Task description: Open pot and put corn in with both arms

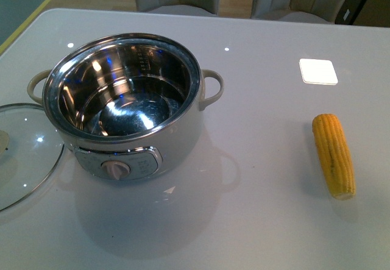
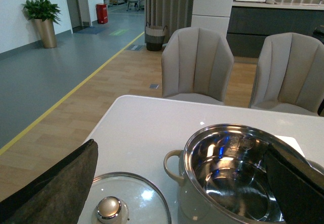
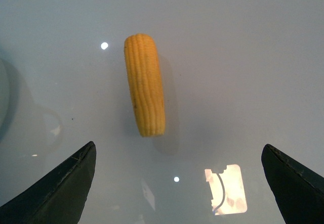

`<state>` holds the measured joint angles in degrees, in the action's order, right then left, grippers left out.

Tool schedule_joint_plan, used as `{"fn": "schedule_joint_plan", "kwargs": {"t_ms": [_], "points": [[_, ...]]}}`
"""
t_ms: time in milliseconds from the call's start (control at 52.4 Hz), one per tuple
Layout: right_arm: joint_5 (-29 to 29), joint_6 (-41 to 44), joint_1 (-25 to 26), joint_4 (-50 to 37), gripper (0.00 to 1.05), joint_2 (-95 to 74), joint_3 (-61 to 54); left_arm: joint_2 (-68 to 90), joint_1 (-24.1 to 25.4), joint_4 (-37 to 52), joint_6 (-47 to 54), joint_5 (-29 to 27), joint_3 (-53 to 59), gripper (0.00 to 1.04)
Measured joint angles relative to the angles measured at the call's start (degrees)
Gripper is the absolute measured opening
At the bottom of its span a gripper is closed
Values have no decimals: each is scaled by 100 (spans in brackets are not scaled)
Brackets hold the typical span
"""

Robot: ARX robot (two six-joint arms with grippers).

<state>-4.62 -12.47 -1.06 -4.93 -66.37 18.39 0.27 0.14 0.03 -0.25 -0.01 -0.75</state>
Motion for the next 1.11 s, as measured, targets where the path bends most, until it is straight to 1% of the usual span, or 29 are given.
{"fn": "schedule_joint_plan", "kwargs": {"t_ms": [76, 134, 191, 516, 898, 974, 1108], "points": [[125, 186, 2, -538, 96, -844, 201, 0, 0, 0, 0, -2, 0, 98], [280, 400, 2, -986, 96, -1869, 518, 0, 0, 0, 0, -2, 0, 98], [293, 588, 2, -1156, 96, -2645, 817, 0, 0, 0, 0, 0, 0, 98], [337, 896, -85, -1276, 96, -4690, 2031, 0, 0, 0, 0, 0, 0, 98], [271, 962, -299, -1145, 96, -5626, 2612, 0, 0, 0, 0, -2, 0, 98], [271, 960, -306, -1139, 87, -5716, 2645, 0, 0, 0, 0, 0, 0, 98], [315, 949, -306, -1113, 68, -5768, 2653, 0, 0, 0, 0, -2, 0, 98]]}}
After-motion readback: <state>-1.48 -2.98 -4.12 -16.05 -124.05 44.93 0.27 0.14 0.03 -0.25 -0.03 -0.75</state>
